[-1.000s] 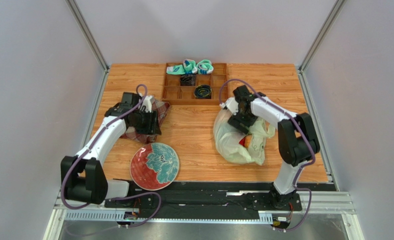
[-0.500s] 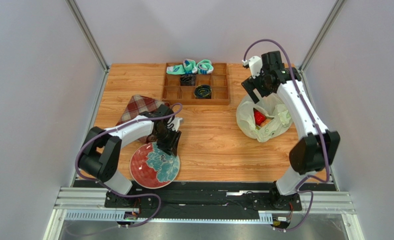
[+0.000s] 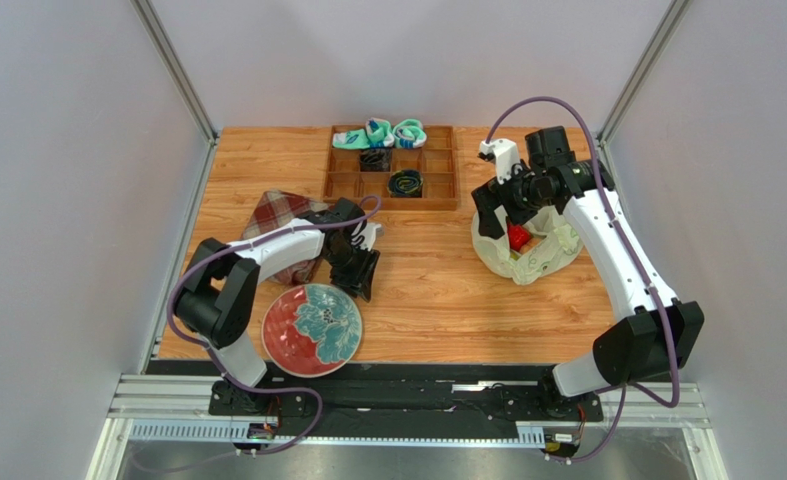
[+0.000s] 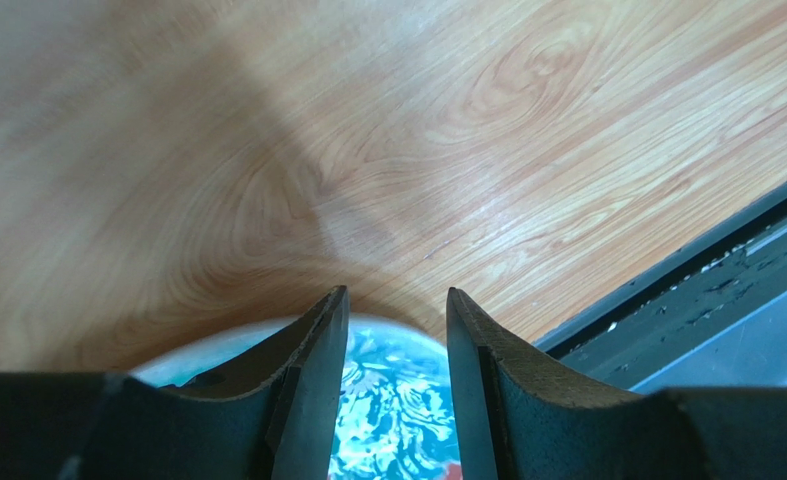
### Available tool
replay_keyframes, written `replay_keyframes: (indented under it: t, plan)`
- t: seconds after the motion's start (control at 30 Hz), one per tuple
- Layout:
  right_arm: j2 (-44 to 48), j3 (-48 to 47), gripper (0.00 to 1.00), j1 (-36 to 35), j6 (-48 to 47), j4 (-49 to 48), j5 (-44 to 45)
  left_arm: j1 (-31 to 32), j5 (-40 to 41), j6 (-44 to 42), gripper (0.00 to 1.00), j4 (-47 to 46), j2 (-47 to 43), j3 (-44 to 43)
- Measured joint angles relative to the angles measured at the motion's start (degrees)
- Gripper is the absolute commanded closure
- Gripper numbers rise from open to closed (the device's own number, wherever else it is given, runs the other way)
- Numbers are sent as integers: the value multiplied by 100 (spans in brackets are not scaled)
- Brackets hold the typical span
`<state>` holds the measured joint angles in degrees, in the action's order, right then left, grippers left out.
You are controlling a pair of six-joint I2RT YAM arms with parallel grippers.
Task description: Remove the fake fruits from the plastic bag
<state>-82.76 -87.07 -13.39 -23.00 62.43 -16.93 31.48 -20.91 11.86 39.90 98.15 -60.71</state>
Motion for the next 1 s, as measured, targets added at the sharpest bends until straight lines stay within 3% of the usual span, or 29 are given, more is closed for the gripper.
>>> replay_keyframes:
  t: [0.23, 0.4, 0.63, 0.83, 0.93, 0.97, 1.0]
  plan:
    - [-831, 22, 7, -378, 785, -109, -1176, -11, 417, 22, 50, -157, -1303, 7]
    - [-1685, 44, 9, -1202, 1307, -492, -1867, -195, 887, 26, 45, -240, -2365, -63]
    - [-3390, -431, 9, -2715, 2225, -1123, -2658, -1473, 1318, 111, 47, -140, -2636, -785]
    - [-4669, -920, 20, -3106, 2758, -1338, -3314, -1930, 1283, 173, 46, -4, -3202, -780]
    - [-5084, -1523, 44, -3217, 2914, -1375, -3504, -2087, 1172, 179, 47, 15, -3578, -669]
    - [-5187, -1681, 66, -3254, 2920, -1421, -3508, -2129, 1152, 181, 47, 17, -3646, -643]
    - [-5307, -1845, 77, -3311, 2933, -1512, -3506, -2179, 1123, 192, 47, 15, -3700, -614]
